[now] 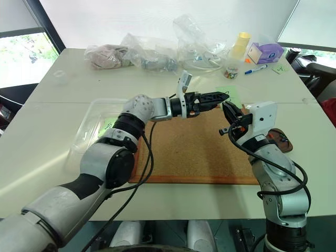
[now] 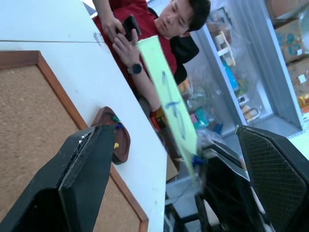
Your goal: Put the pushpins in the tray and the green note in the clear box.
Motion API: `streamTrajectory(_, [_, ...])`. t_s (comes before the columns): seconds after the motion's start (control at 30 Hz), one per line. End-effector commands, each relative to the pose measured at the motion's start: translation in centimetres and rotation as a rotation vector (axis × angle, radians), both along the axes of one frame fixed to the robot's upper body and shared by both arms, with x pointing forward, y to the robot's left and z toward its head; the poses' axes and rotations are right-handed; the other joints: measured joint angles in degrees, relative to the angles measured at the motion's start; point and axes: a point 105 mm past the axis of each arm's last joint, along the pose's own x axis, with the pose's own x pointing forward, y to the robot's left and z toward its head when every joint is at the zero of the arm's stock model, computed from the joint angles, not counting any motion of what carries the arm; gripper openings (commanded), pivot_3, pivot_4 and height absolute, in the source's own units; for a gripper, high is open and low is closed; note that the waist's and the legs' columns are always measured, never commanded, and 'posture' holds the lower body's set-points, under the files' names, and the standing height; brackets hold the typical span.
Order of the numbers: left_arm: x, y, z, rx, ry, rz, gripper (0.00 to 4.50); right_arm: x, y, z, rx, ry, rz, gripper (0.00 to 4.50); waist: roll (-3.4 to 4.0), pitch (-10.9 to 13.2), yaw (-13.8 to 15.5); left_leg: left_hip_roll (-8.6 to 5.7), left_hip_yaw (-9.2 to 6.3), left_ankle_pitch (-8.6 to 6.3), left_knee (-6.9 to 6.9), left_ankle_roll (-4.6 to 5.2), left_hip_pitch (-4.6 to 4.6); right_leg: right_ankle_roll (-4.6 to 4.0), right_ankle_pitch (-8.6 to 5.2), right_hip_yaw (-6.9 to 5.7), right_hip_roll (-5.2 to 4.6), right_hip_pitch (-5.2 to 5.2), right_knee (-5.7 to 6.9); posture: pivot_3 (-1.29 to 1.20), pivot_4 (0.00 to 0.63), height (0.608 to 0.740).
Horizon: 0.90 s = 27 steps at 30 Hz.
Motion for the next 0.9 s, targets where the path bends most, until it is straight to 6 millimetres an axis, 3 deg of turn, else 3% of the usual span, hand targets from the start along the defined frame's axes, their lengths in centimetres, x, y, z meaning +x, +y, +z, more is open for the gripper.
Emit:
streamTrajectory(0.03, [0.5, -1.0, 1.7, -0.037, -0.052, 0.043, 3.68, -0.7, 0.7, 1.1, 0.002, -0.045, 0.018, 0.13, -0.01, 0.0, 0.0, 0.0, -0.01, 0.0, 0.01, 0.0, 0.0, -0.01, 0.0, 0.0, 0.0, 0.01, 0.0, 0.0, 0.15, 0.737])
streamTrajectory(0.3, [0.7, -1.0, 1.4, -0.021, -0.059, 0.054, 0.21, -0.8, 1.2, 1.0, 0.008, -0.039, 0.029, 0.13, -0.02, 0.0, 0.0, 0.0, -0.01, 0.0, 0.0, 0.0, 0.0, -0.01, 0.0, 0.0, 0.0, 0.0, 0.0, 0.0, 0.15, 0.737])
streamTrajectory(0.53, [1.1, -0.7, 0.9, 0.024, -0.128, 0.08, 0.09, -0.9, 1.2, 1.2, 0.022, -0.046, 0.028, 0.13, -0.02, 0.0, 0.1, -0.01, -0.01, 0.0, 0.01, 0.0, 0.0, 0.0, 0.0, 0.0, 0.0, 0.0, 0.01, 0.0, 0.15, 0.737])
streamTrajectory(0.67, [1.9, 0.3, -0.2, 0.096, -0.192, 0.127, 0.09, -1.2, -0.7, 2.8, 0.225, -0.103, -0.059, 0.13, 0.01, 0.0, 0.1, -0.01, 0.0, 0.01, 0.01, -0.01, 0.0, 0.0, 0.01, 0.0, 0.0, 0.0, 0.03, 0.0, 0.15, 0.737])
streamTrajectory(0.77, [2.1, 0.9, -0.4, 0.092, -0.176, 0.131, 0.09, -1.5, -2.1, 2.8, 0.292, -0.107, -0.113, 0.13, 0.0, 0.0, 0.0, 0.0, 0.01, 0.01, 0.01, -0.01, 0.0, 0.01, 0.01, 0.0, 0.0, 0.01, 0.04, 0.0, 0.15, 0.737])
streamTrajectory(0.83, [2.0, 1.7, 0.1, 0.083, -0.2, 0.106, 0.09, -1.8, -4.8, 1.9, 0.308, -0.085, -0.215, 0.13, 0.01, 0.0, 0.1, 0.0, 0.01, 0.01, 0.02, -0.01, 0.0, 0.01, 0.01, 0.0, 0.0, 0.01, 0.03, 0.0, 0.15, 0.737])
streamTrajectory(0.9, [1.5, 2.7, 0.4, 0.084, -0.226, 0.064, 0.09, -1.7, -8.6, -0.6, 0.254, 0.016, -0.386, 0.13, 0.02, 0.0, 0.1, 0.0, 0.0, 0.01, 0.01, -0.01, -0.01, 0.01, 0.01, 0.0, 0.0, 0.01, 0.04, 0.0, 0.15, 0.737])
